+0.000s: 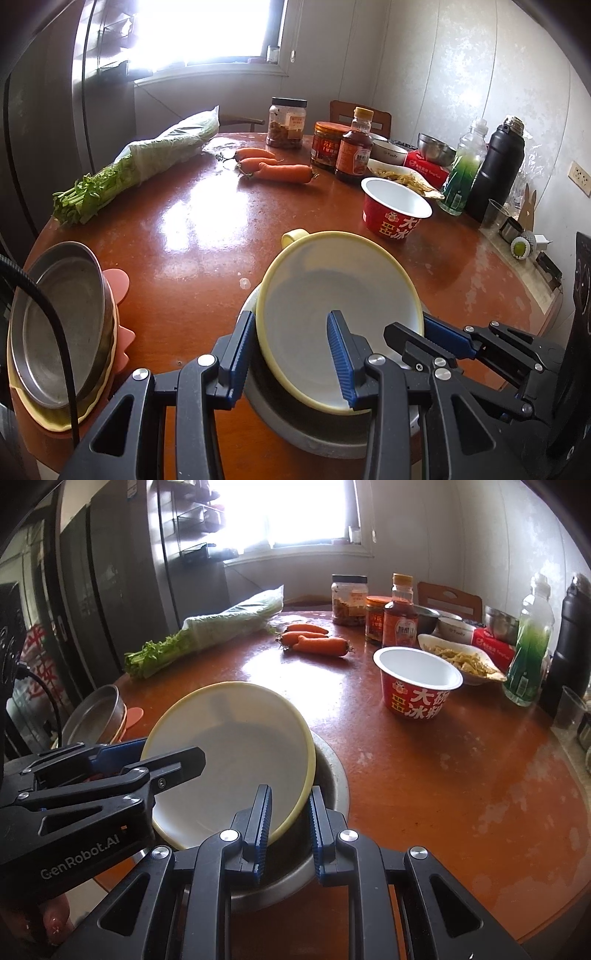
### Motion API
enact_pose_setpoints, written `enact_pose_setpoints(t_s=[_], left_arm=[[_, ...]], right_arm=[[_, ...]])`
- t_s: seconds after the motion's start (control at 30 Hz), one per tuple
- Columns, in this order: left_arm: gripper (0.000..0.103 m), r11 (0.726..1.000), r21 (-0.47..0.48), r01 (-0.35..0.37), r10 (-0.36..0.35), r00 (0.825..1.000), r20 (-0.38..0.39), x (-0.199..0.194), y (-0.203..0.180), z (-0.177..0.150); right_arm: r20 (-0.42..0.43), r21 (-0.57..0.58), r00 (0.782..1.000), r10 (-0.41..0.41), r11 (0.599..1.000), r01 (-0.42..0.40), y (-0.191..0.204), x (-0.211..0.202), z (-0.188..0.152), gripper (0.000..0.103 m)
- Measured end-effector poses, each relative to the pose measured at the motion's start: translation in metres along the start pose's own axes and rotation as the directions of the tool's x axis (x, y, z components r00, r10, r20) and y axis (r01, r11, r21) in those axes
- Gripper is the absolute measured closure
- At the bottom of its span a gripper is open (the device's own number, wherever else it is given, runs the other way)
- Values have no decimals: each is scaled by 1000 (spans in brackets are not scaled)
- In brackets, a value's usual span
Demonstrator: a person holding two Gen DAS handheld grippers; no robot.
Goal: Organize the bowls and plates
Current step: 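Carry the yellow bowl over the deep steel bowl and lower it inside, then open the left gripper and release the yellow bowl in the steel bowl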
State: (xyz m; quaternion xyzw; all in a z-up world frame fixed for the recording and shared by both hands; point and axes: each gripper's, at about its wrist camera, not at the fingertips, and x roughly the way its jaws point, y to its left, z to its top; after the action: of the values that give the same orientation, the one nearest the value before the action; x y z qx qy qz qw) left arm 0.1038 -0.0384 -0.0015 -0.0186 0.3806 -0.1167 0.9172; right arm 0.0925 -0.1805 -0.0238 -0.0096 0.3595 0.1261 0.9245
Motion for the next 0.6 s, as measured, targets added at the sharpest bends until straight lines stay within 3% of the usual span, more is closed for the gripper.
enact_pose_setpoints(t_s=[0.6], left_arm=[[63,1000,6,13,-13,1000,-4,1,0,0]], right_arm=[[24,22,1000,6,1000,-6,-2,-6,1,81]])
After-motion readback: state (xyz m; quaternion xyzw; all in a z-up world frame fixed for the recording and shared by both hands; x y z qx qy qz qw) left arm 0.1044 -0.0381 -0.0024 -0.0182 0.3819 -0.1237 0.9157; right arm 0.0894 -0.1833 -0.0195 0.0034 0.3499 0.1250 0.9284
